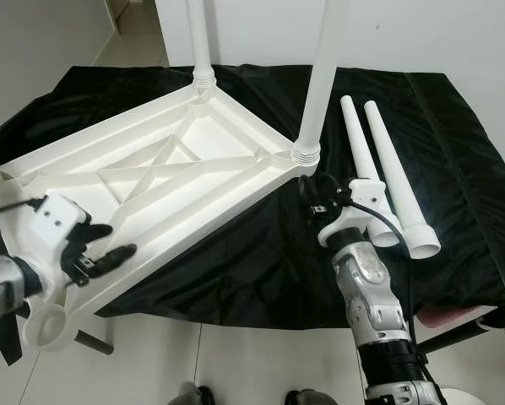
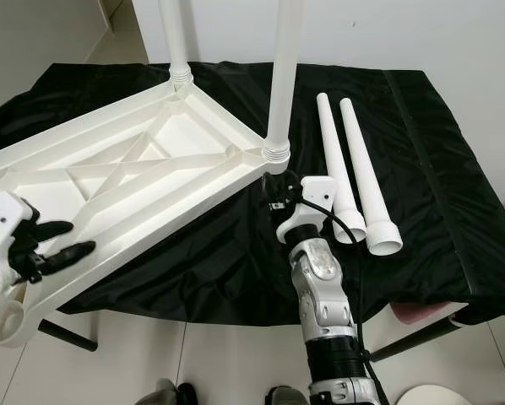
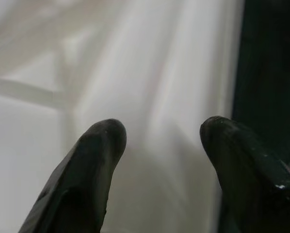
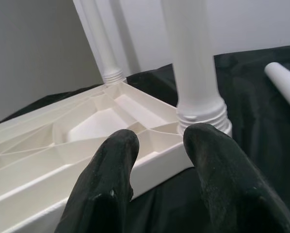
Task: Building children table
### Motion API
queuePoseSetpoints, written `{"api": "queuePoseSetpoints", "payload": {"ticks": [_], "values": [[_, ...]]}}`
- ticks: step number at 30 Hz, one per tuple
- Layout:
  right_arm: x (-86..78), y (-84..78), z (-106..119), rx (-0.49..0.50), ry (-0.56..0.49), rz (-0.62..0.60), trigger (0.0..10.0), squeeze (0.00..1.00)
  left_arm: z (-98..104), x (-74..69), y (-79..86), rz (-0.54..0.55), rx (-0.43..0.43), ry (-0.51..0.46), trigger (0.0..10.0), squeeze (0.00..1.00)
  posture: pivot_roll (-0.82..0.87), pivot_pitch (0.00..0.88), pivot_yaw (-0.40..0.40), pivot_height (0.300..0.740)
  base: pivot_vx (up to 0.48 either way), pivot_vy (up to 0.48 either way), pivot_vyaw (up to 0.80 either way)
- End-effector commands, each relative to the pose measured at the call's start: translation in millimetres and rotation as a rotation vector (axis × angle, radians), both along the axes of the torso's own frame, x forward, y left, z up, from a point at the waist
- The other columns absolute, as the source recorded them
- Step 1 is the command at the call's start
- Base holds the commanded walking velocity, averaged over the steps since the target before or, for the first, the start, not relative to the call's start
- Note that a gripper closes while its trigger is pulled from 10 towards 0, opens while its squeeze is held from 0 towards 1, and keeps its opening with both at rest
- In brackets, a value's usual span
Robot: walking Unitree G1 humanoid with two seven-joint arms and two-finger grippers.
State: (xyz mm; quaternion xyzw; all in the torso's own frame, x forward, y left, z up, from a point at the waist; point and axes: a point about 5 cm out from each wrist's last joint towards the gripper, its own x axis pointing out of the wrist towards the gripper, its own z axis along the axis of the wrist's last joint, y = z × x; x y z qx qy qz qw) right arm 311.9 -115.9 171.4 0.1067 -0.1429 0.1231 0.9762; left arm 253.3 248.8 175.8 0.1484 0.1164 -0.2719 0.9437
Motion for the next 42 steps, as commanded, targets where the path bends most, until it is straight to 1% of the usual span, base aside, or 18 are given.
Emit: {"api": "queuePoseSetpoints", "payload": {"ticks": [1, 3, 4, 7, 12, 13, 14, 15, 17, 18, 21, 22, 25, 26, 27, 35, 39, 42], "values": [[0.4, 2.8, -4, 0.009, 0.016, 0.006, 10.0, 0.0, -4, 1.1, 7.7, 0.074, 0.027, -0.01, 10.0, 0.0, -0.11, 0.132, 0.041, 0.74, 0.0, 0.0, 0.0], [2.0, 7.1, -10, 0.019, 0.06, 0.012, 10.0, 0.0, -6, 11.6, 10.6, 0.182, 0.022, -0.076, 10.0, 0.0, -0.11, 0.152, 0.035, 0.74, 0.0, 0.0, 0.0], [2.0, 7.1, -10, 0.019, 0.06, 0.012, 10.0, 0.0, -6, 11.6, 10.6, 0.182, 0.022, -0.076, 10.0, 0.0, -0.11, 0.152, 0.035, 0.74, 0.0, 0.0, 0.0], [8.8, 9.9, -22, 0.01, 0.153, -0.008, 10.0, 0.0, -4, 22.1, 17.3, 0.288, 0.032, -0.155, 10.0, 0.0, -0.12, 0.158, 0.036, 0.74, 0.0, 0.0, 0.0], [13.4, 9.8, -26, 0.022, 0.184, -0.021, 10.0, 0.0, -5, 23.8, 20.4, 0.315, 0.052, -0.171, 10.0, 0.0, -0.12, 0.167, 0.04, 0.74, 0.0, 0.0, 0.0], [15.5, 9.7, -27, 0.027, 0.193, -0.031, 10.0, 0.0, -4, 24.2, 21.9, 0.33, 0.059, -0.196, 10.0, 0.0, -0.12, 0.17, 0.042, 0.74, 0.0, 0.0, 0.0], [18.0, 10.3, -29, 0.031, 0.205, -0.042, 10.0, 0.0, 0, 24.3, 22.9, 0.347, 0.006, -0.215, 10.0, 0.0, -0.12, 0.18, 0.045, 0.74, 0.0, 0.0, 0.0], [18.0, 10.3, -29, 0.031, 0.205, -0.042, 10.0, 0.0, 0, 24.3, 22.9, 0.347, 0.006, -0.215, 10.0, 0.0, -0.12, 0.18, 0.045, 0.74, 0.0, 0.0, 0.0], [22.5, 14.2, -32, 0.044, 0.23, -0.055, 10.0, 0.0, 0, 24.2, 23.8, 0.382, -0.043, -0.23, 10.0, 0.0, -0.11, 0.194, 0.044, 0.74, 0.0, 0.0, 0.0], [25.0, 17.8, -32, 0.044, 0.237, -0.05, 10.0, 0.0, -3, 24.1, 23.4, 0.389, -0.028, -0.236, 10.0, 0.0, -0.11, 0.204, 0.043, 0.74, 0.0, 0.0, 0.0], [27.1, 21.5, -32, 0.047, 0.244, -0.038, 10.0, 0.0, -7, 23.5, 23.0, 0.392, -0.021, -0.225, 10.0, 0.0, -0.1, 0.211, 0.042, 0.74, 0.0, 0.0, 0.0], [30.8, 26.3, -32, 0.047, 0.255, -0.024, 10.0, 0.0, -14, 21.9, 21.1, 0.373, -0.013, -0.202, 10.0, 0.0, -0.1, 0.215, 0.038, 0.74, 0.0, 0.0, 0.0], [33.0, 28.1, -32, 0.047, 0.262, -0.018, 10.0, 0.0, -18, 20.2, 18.7, 0.35, -0.017, -0.177, 10.0, 0.0, -0.1, 0.215, 0.038, 0.74, 0.0, 0.0, 0.0], [36.5, 30.0, -32, 0.043, 0.27, -0.013, 10.0, 0.0, -22, 18.5, 16.6, 0.333, 0.002, -0.17, 10.0, 0.0, -0.1, 0.215, 0.036, 0.74, 0.0, 0.0, 0.0], [46.6, 35.1, -29, 0.021, 0.287, 0.014, 10.0, 0.0, -31, 14.7, 12.9, 0.316, 0.03, -0.149, 10.0, 0.0, -0.09, 0.223, 0.03, 0.74, 0.0, 0.0, 0.0], [56.6, 40.8, -23, -0.006, 0.293, 0.044, 10.0, 0.0, -42, 7.5, 8.9, 0.28, 0.067, -0.105, 10.0, 0.0, -0.08, 0.225, 0.028, 0.74, 0.0, 0.0, 0.0], [65.9, 45.9, -19, -0.036, 0.311, 0.067, 10.0, 0.0, -56, -3.6, -3.3, 0.187, 0.088, -0.033, 10.0, 0.0, -0.06, 0.229, 0.026, 0.74, 0.0, 0.0, 0.0], [68.4, 47.6, -17, -0.038, 0.315, 0.075, 10.0, 0.0, -59, -6.6, -8.7, 0.163, 0.075, -0.016, 10.0, 0.0, -0.06, 0.232, 0.027, 0.74, 0.0, 0.0, 0.0]]}}
